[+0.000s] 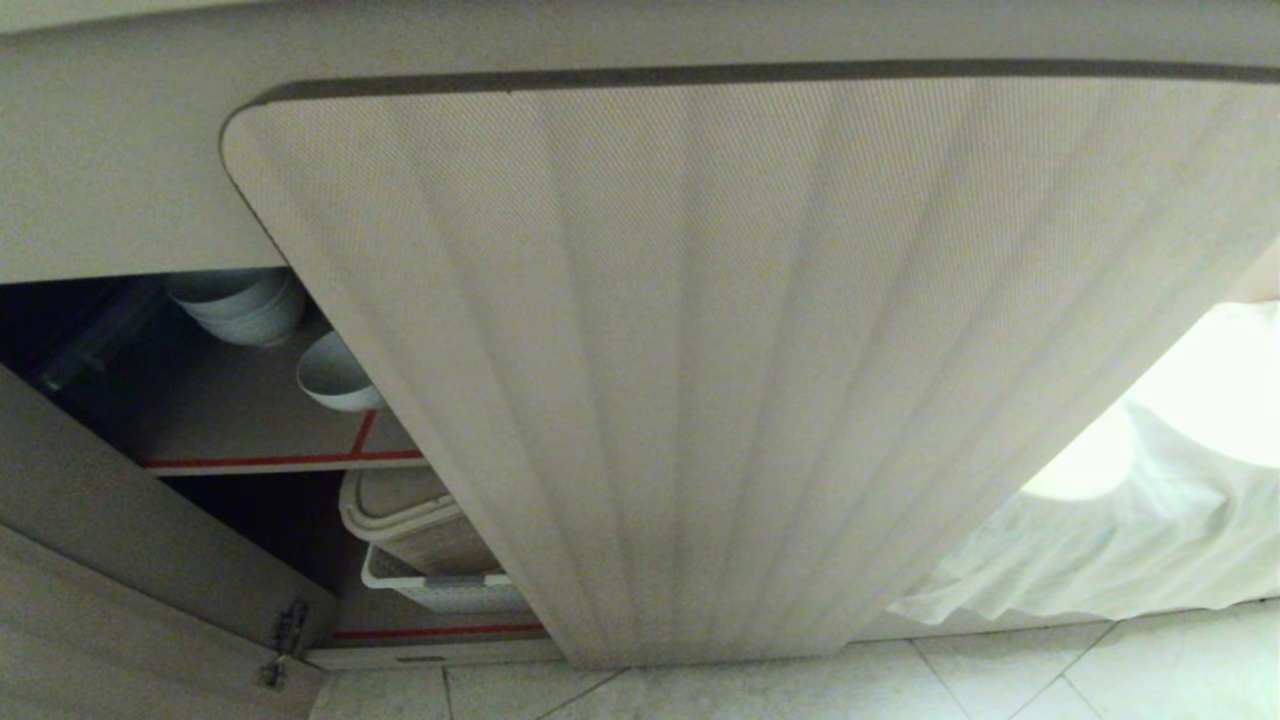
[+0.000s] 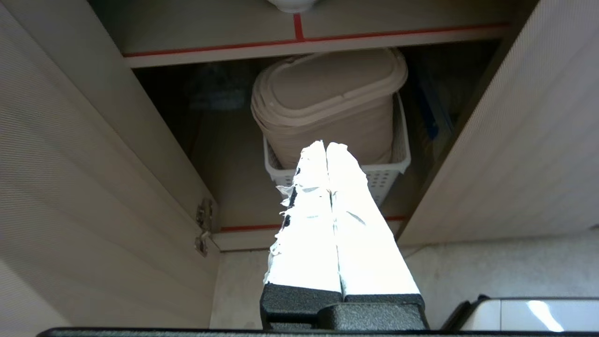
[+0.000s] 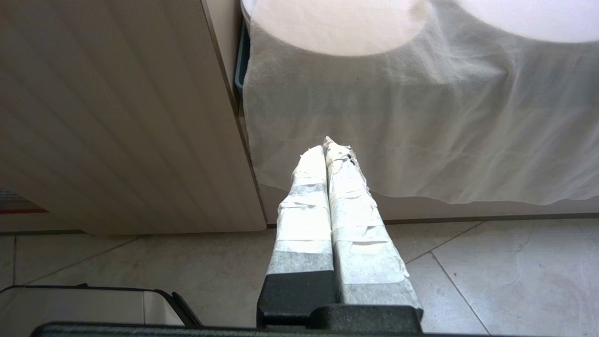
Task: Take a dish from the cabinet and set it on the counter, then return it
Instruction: Take the bowl from the cabinet
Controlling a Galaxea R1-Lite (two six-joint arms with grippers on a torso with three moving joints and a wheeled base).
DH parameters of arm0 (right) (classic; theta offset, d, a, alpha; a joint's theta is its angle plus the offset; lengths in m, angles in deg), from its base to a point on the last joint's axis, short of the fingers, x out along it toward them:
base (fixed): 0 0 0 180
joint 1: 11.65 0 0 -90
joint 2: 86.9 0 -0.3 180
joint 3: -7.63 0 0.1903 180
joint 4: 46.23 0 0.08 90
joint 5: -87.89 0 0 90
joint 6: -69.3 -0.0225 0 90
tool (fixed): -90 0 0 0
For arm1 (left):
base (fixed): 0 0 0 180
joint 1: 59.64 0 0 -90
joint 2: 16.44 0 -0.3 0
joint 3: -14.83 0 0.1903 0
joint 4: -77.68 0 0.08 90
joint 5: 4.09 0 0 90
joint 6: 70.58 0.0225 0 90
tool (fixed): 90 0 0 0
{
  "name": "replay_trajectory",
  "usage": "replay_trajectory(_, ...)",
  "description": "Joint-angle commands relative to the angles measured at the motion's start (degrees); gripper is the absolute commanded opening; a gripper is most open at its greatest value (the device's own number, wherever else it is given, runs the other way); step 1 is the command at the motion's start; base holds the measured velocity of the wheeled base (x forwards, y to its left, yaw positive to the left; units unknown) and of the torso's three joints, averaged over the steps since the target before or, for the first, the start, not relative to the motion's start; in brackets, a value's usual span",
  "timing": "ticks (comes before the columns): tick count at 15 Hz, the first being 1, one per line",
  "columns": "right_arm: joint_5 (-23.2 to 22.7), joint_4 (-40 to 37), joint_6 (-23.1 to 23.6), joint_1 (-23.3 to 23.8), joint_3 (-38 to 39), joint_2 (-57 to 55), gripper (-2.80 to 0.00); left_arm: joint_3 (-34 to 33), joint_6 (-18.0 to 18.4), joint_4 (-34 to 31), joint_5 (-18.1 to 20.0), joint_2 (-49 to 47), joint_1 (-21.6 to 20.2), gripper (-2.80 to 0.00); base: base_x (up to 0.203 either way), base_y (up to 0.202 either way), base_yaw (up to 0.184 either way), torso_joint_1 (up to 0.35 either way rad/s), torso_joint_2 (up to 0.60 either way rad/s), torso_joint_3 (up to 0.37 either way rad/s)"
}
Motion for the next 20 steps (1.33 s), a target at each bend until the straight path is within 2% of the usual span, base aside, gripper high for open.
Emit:
replay_trajectory(1,0.01,0.0,0.01,0.0,0.0,0.0,-2.8,1.02,-0.29,0.07,-0.24,-0.05,-0.06,-2.8,0.0,0.0,0.0,0.0,0.0,0.0)
replay_trajectory(7,0.01,0.0,0.01,0.0,0.0,0.0,-2.8,5.95,-7.87,-4.17,-4.57,-3.73,-0.06,-2.8,0.0,0.0,0.0,0.0,0.0,0.0)
replay_trajectory(8,0.01,0.0,0.01,0.0,0.0,0.0,-2.8,6.42,-9.73,-4.21,-5.16,-6.25,-0.1,-2.8,0.0,0.0,0.0,0.0,0.0,0.0)
replay_trajectory(10,0.01,0.0,0.01,0.0,0.0,0.0,-2.8,8.24,-15.68,-4.16,-5.64,-12.58,-0.86,-2.8,0.0,0.0,0.0,0.0,0.0,0.0)
replay_trajectory(13,-0.07,0.0,0.01,0.0,0.0,0.0,-2.8,10.74,-26.06,-3.21,-5.52,-22.34,-2.64,-2.8,0.0,0.0,0.0,0.0,0.0,0.0)
replay_trajectory(15,0.01,0.0,0.01,0.0,0.0,0.0,-2.8,10.87,-30.56,-2.64,-4.7,-25.17,-2.93,-2.8,0.0,0.0,0.0,0.0,0.0,0.0)
replay_trajectory(18,0.01,0.0,0.01,0.0,0.0,0.0,-2.8,10.62,-34.99,-0.67,-2.98,-28.97,-2.84,-2.8,0.0,0.0,0.0,0.0,0.0,0.0)
replay_trajectory(20,0.01,0.0,0.01,0.0,0.0,0.0,-2.8,7.83,-35.68,5.55,-1.59,-30.91,-2.75,-2.8,0.0,0.0,0.0,0.0,0.0,0.0)
